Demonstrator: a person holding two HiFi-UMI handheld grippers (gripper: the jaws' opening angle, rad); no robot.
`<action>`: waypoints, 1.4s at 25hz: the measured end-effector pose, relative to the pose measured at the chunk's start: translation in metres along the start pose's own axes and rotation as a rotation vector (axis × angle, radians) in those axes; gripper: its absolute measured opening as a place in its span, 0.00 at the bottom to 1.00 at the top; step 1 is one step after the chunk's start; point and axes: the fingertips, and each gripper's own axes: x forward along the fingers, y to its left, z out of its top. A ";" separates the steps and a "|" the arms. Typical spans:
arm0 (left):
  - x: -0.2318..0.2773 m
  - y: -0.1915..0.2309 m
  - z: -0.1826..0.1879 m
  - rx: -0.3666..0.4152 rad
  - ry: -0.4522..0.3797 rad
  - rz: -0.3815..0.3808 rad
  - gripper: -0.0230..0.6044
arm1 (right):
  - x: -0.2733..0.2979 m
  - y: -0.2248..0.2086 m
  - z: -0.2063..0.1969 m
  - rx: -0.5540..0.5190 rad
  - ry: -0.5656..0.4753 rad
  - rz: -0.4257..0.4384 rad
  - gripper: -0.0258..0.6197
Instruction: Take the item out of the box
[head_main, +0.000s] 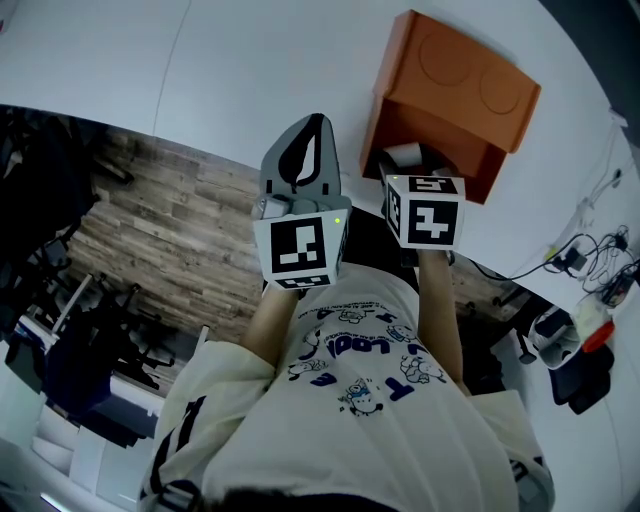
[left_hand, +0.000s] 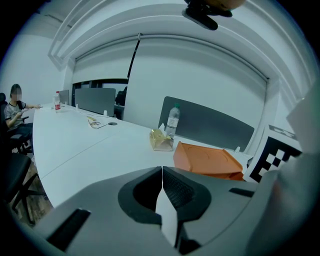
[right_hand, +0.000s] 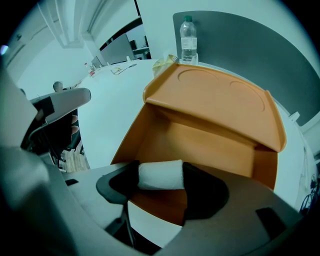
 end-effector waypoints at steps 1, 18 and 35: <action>0.000 -0.001 0.001 0.001 -0.002 -0.002 0.07 | -0.001 -0.001 0.001 0.000 -0.004 -0.007 0.47; -0.012 -0.009 0.030 0.030 -0.068 -0.040 0.07 | -0.035 -0.008 0.018 0.031 -0.109 -0.052 0.47; -0.033 -0.023 0.064 0.068 -0.147 -0.092 0.07 | -0.079 -0.004 0.034 0.057 -0.227 -0.083 0.47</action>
